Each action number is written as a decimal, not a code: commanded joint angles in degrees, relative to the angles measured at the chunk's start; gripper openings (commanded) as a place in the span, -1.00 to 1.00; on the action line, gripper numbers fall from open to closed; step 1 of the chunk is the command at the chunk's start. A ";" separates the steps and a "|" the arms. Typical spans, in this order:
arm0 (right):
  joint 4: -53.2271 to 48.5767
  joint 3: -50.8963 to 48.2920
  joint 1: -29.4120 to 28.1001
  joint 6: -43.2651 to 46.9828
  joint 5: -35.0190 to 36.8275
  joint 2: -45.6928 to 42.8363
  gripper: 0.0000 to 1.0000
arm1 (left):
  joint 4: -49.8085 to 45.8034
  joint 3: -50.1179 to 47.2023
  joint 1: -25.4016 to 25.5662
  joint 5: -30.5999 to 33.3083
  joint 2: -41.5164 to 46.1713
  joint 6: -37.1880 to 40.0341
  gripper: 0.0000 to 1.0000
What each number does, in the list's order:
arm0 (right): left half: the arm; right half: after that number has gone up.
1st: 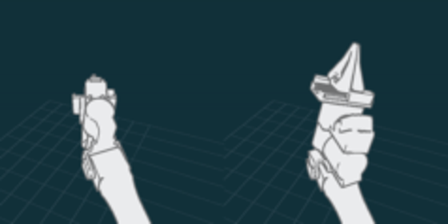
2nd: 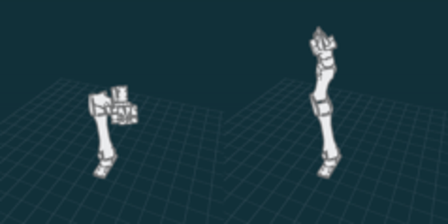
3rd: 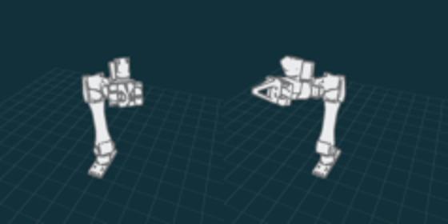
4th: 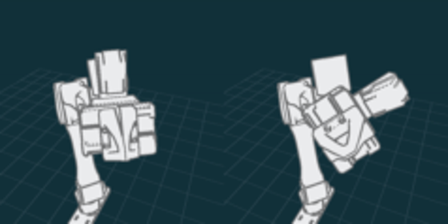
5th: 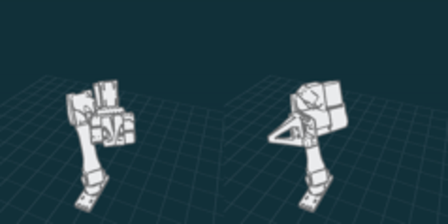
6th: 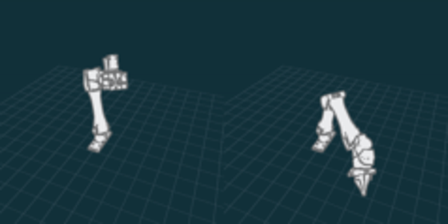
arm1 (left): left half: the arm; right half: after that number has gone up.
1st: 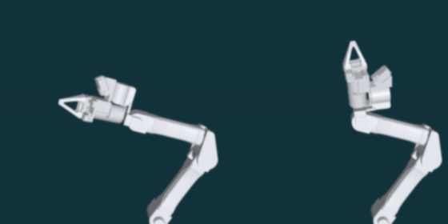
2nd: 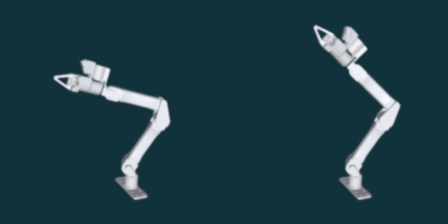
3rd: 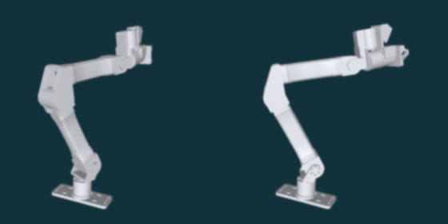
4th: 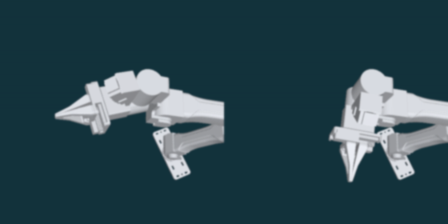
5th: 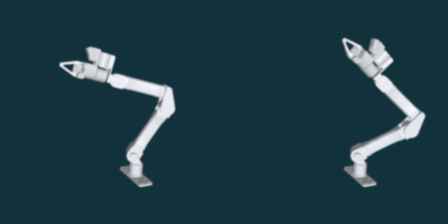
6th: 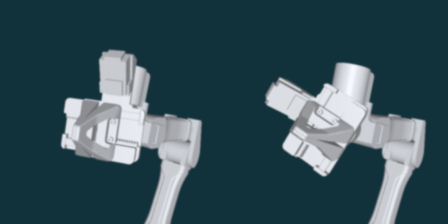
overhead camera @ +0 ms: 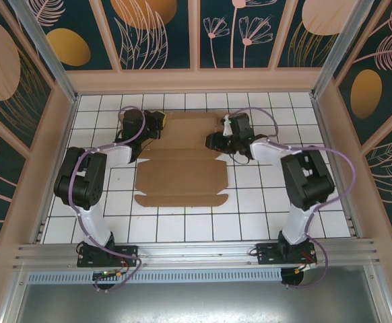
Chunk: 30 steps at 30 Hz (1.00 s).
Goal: Fold the paper box
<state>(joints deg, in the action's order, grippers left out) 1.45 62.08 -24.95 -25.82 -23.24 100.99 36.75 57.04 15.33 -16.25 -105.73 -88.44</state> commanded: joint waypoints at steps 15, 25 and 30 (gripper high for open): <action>20.98 -21.74 7.70 30.37 17.47 -23.99 0.25 | 0.72 -4.65 0.27 -3.14 6.48 13.74 -1.00; 27.53 -18.81 14.57 33.45 -4.17 -12.25 0.18 | -1.06 -3.16 0.29 -4.80 4.58 11.73 -1.00; 27.25 -14.82 13.32 33.27 -12.17 -7.50 -0.23 | -0.32 -2.04 0.23 -5.87 3.28 9.58 -1.00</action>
<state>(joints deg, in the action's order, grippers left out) 25.23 44.14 -10.59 6.22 -27.24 92.01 36.77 53.47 15.46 -20.21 -100.55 -78.70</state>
